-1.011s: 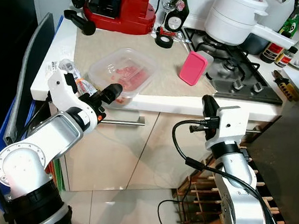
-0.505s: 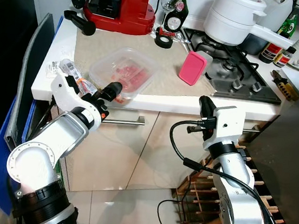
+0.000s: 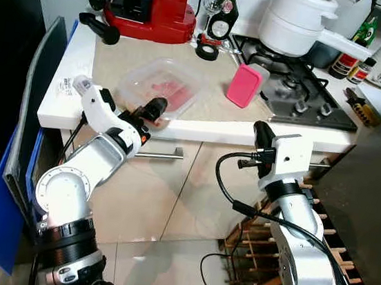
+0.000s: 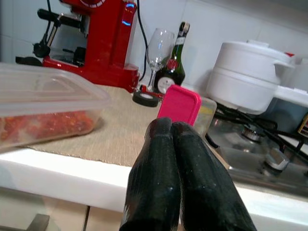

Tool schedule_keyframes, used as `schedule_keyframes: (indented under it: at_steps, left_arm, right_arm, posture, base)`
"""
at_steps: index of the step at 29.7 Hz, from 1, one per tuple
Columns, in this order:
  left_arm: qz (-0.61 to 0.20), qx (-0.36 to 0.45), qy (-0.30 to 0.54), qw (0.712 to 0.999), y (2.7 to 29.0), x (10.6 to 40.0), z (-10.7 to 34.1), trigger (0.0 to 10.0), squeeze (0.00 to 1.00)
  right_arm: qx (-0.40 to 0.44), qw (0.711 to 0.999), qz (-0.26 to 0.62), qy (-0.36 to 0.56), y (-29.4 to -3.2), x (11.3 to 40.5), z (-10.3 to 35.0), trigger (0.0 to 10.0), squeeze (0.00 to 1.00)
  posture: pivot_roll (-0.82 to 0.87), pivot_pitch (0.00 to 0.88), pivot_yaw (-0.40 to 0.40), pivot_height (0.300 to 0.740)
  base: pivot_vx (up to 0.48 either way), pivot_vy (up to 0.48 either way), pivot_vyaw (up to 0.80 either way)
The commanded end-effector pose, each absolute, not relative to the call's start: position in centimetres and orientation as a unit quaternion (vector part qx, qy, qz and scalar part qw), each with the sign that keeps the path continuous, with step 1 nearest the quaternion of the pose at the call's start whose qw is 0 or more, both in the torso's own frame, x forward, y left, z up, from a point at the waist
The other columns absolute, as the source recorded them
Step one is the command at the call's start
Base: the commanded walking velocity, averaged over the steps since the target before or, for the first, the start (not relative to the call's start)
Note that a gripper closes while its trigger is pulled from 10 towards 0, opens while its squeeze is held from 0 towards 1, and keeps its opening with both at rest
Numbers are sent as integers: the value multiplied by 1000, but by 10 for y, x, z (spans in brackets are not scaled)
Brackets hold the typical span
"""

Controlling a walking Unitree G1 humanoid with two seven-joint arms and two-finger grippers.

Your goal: Restocking fridge

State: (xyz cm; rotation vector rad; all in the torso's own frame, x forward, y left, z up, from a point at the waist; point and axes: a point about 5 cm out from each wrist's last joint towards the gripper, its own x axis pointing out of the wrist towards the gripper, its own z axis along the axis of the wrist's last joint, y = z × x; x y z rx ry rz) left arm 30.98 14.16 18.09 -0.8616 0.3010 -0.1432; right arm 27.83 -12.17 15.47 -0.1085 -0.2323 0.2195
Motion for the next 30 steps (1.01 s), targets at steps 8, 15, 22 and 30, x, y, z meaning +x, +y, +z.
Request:
schedule_keyframes:
  at_steps: [8, 15, 22, 30]
  left_arm:
    - [-70, -417, 116, 899, 141, 321, 183, 0, 0]
    - [-91, -433, 73, 894, 139, 320, 192, 0, 0]
    - [-96, -440, 55, 891, 140, 321, 198, 0, 0]
    - [-95, -427, 48, 898, 142, 320, 199, 0, 0]
  right_arm:
    - [-58, 987, 100, -111, -127, 277, 155, 10000, 0]
    - [-58, 987, 101, -108, -128, 277, 155, 10000, 0]
    - [-59, 987, 103, -108, -127, 278, 155, 10000, 0]
    - [-61, 987, 106, -106, -127, 279, 155, 10000, 0]
  posture:
    - [96, 0, -114, 740]
    - [97, 0, -116, 740]
    - [101, 0, -121, 740]
    - [101, 0, -124, 740]
  base:
    - [0, 0, 0]
    - [0, 0, 0]
    - [0, 0, 0]
    - [0, 0, 0]
